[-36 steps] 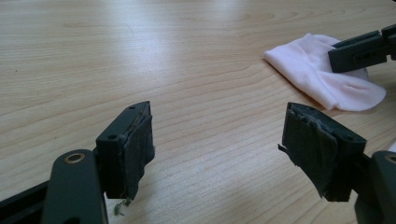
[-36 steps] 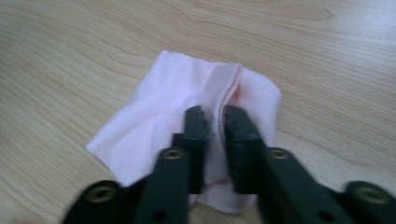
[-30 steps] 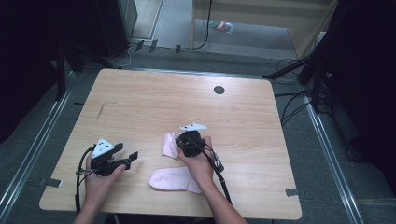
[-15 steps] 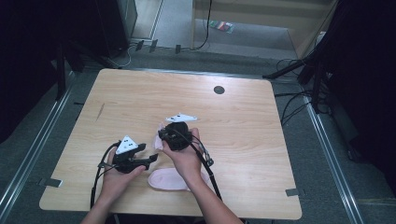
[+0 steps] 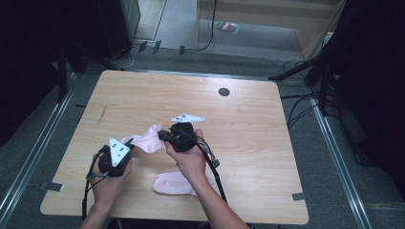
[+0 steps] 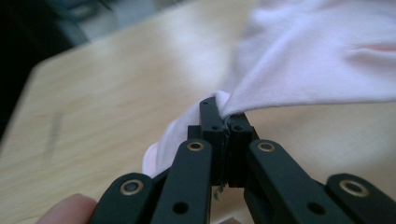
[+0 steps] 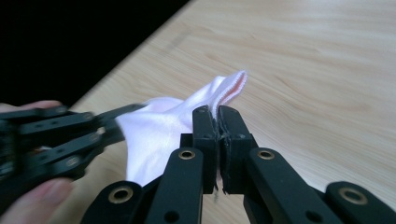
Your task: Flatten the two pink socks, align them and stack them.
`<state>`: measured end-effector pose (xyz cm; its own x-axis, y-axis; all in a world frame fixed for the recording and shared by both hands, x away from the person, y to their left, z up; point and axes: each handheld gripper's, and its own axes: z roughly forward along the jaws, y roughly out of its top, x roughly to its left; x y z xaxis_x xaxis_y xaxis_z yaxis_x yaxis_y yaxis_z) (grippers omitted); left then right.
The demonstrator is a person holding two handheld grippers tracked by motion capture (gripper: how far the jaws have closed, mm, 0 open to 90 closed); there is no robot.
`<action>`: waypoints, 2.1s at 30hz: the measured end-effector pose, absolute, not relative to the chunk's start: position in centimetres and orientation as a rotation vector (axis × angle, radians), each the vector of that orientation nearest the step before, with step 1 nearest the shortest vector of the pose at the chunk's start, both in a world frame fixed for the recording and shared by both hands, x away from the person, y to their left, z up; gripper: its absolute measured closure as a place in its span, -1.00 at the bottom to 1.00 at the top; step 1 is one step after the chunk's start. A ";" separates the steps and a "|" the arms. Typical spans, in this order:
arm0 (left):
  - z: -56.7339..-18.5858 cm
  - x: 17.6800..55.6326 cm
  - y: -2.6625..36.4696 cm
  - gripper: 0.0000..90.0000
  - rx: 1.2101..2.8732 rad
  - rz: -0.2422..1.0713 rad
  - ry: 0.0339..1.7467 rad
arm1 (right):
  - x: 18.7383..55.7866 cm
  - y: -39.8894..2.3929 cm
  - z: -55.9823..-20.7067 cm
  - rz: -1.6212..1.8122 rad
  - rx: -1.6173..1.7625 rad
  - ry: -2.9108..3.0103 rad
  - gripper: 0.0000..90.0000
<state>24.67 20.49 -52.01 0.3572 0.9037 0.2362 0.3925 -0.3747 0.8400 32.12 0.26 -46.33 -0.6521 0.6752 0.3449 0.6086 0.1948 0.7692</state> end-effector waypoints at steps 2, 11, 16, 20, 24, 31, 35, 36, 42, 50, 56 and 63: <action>-52.7 24.8 19.9 1.00 1.959 0.885 1.087 | 32.7 -0.4 -47.6 1.414 1.298 2.384 0.94; -54.0 26.2 20.6 0.07 1.915 0.407 0.978 | 34.6 -4.9 -51.4 1.166 1.331 2.446 0.93; -53.3 26.8 23.1 -0.02 1.766 0.396 1.103 | 34.8 -5.9 -52.4 1.033 1.198 2.436 0.49; -53.1 27.8 23.9 0.11 1.724 0.424 1.216 | 34.5 -6.9 -52.3 1.044 1.235 2.295 0.29; -53.2 29.3 23.5 0.27 1.728 0.426 1.292 | 34.0 -7.7 -52.2 1.121 1.294 2.278 0.35; -53.9 31.5 22.4 0.40 1.808 0.435 1.361 | 33.7 -7.2 -53.0 1.152 1.346 2.317 0.35; -54.4 31.9 22.0 0.66 1.836 0.394 1.371 | 33.5 -6.1 -53.4 1.129 1.301 2.348 0.50; -54.5 31.9 22.0 0.75 1.839 0.384 1.379 | 33.5 -5.9 -53.5 1.117 1.280 2.362 0.58; -54.1 31.3 22.4 1.00 1.844 0.365 1.354 | 33.2 -6.0 -53.4 1.059 1.244 2.386 0.97; -52.6 28.5 22.7 1.00 1.765 0.324 1.276 | 32.8 -8.6 -51.1 1.188 1.275 2.357 0.99; -51.1 26.5 22.3 1.00 1.711 0.324 1.229 | 31.3 -9.8 -49.0 1.223 1.245 2.333 1.00; -50.2 23.8 21.4 1.00 1.721 0.302 1.183 | 28.8 -11.4 -48.0 1.250 1.220 2.332 1.00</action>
<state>23.78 21.42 -50.24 0.4930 0.8150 -0.3045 0.5695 -0.0378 0.8211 28.80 -11.40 -47.98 -0.6280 0.7587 0.1733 0.5642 0.2906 0.7728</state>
